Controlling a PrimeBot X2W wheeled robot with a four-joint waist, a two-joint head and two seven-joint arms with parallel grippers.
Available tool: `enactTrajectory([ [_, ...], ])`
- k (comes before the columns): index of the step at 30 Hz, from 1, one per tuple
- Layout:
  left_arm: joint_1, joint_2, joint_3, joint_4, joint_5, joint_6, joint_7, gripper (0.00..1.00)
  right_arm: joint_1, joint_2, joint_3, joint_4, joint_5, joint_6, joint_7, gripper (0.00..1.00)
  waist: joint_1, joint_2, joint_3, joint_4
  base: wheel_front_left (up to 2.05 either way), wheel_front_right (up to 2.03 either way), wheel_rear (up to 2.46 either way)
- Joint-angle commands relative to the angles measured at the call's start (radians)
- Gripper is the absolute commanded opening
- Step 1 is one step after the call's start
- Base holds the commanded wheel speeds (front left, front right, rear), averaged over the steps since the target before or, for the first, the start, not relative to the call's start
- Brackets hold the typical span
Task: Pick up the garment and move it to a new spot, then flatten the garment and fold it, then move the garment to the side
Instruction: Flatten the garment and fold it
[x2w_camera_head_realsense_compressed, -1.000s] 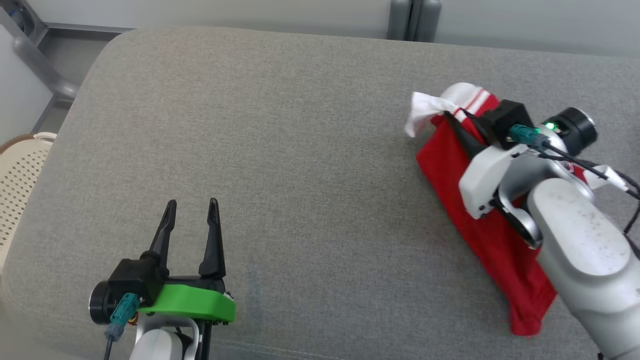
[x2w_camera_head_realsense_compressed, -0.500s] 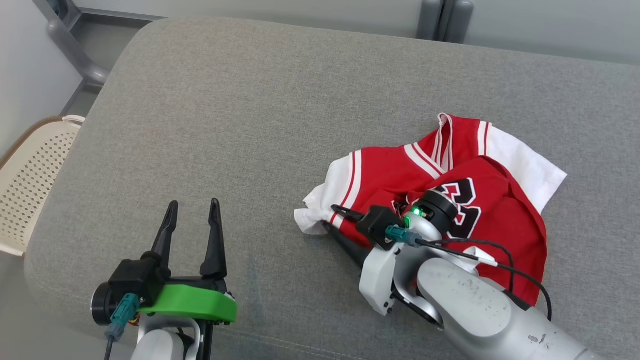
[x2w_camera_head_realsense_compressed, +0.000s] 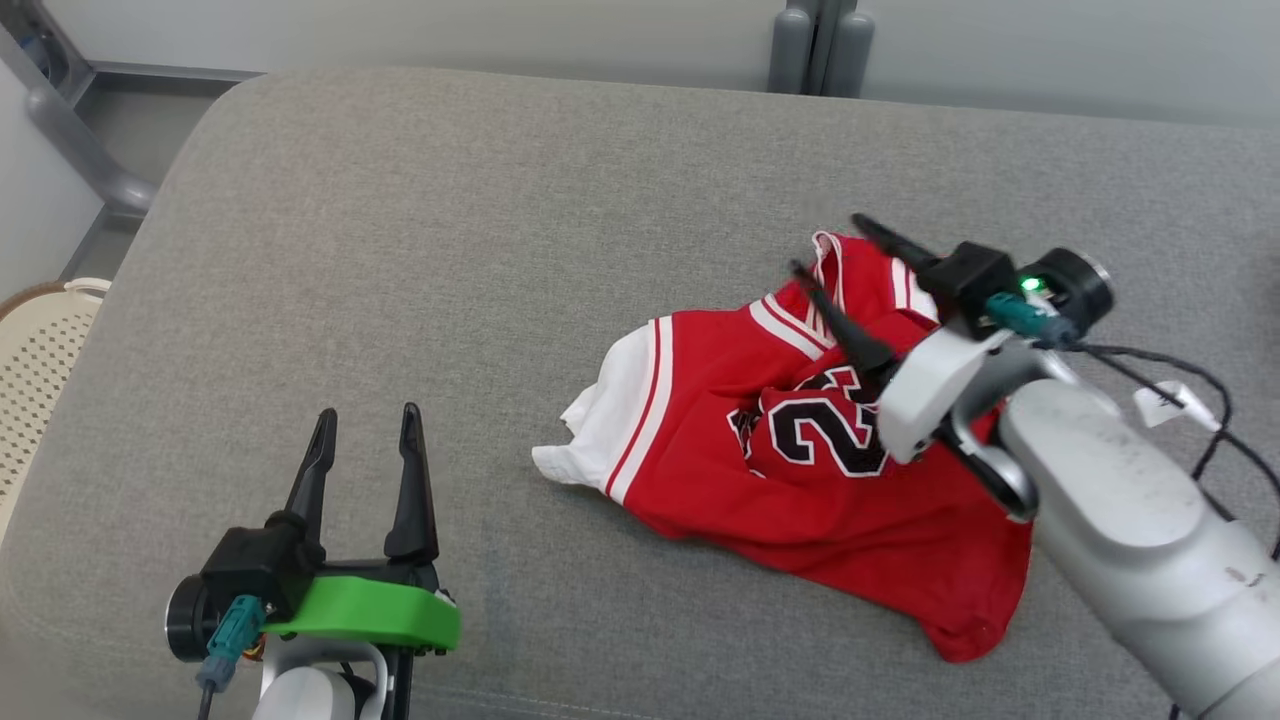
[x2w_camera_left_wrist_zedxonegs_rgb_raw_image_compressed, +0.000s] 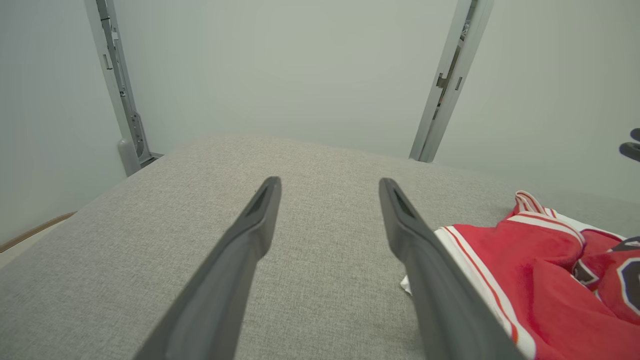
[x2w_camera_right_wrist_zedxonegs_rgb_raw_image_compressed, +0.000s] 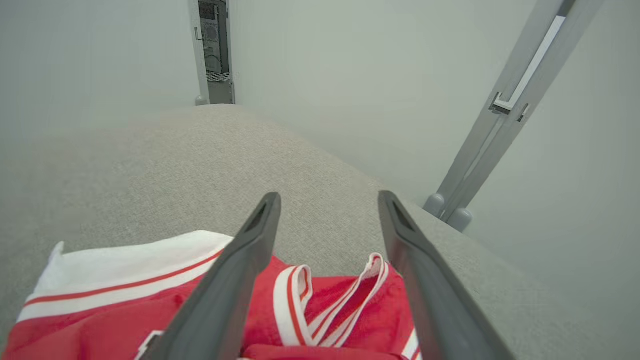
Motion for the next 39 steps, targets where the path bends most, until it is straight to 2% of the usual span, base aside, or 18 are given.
enactTrajectory([
  [1,0.006,0.002,0.001,-0.002,0.013,-0.003,0.0,1.0,-0.008,-0.024,-0.031,0.006,-0.011,-0.002,0.007,1.0,0.0,-0.0001,-0.001,-0.008,0.0,0.0,0.0],
  [5,-0.005,0.002,-0.007,-0.007,0.01,-0.004,0.0,1.0,0.001,-0.088,-0.121,0.048,-0.022,-0.002,0.036,1.0,0.0,-0.0001,0.014,-0.005,0.0,0.0,0.0],
  [10,-0.022,0.002,-0.018,-0.012,0.003,-0.001,0.0,1.0,0.02,-0.129,-0.196,0.132,-0.032,-0.002,0.064,1.0,0.0,-0.0001,0.043,0.01,0.0,0.0,0.0],
  [18,-0.045,0.002,-0.044,-0.012,-0.013,0.004,0.0,1.0,0.024,-0.148,-0.228,0.314,-0.038,-0.002,0.099,1.0,0.0,-0.0001,0.087,0.045,0.0,0.0,0.0],
  [23,-0.059,0.002,-0.067,-0.013,-0.028,0.015,0.0,1.0,0.004,-0.134,-0.22,0.439,-0.013,-0.002,0.129,1.0,0.0,-0.0001,0.11,0.075,0.0,0.0,0.0],
  [25,-0.059,0.002,-0.071,-0.013,-0.032,0.019,0.0,1.0,0.001,-0.124,-0.211,0.467,0.001,-0.002,0.14,0.49,0.0,-0.0001,0.11,0.08,0.0,0.0,0.0],
  [26,-0.059,0.002,-0.072,-0.012,-0.032,0.021,0.0,1.0,-0.003,-0.122,-0.206,0.476,0.007,-0.002,0.138,0.0,0.0,-0.0001,0.109,0.083,0.0,0.0,0.0],
  [34,-0.059,0.002,-0.079,-0.004,-0.036,0.023,0.0,1.0,-0.145,-0.143,-0.174,0.472,-0.003,-0.002,0.082,0.0,0.0,-0.0001,0.091,0.103,0.0,0.0,0.0],
  [39,-0.069,0.002,-0.096,-0.003,-0.047,0.023,0.0,1.0,-0.3,-0.13,-0.203,0.502,-0.045,-0.002,0.032,0.0,0.0,-0.0001,0.092,0.13,0.0,0.0,0.0],
])
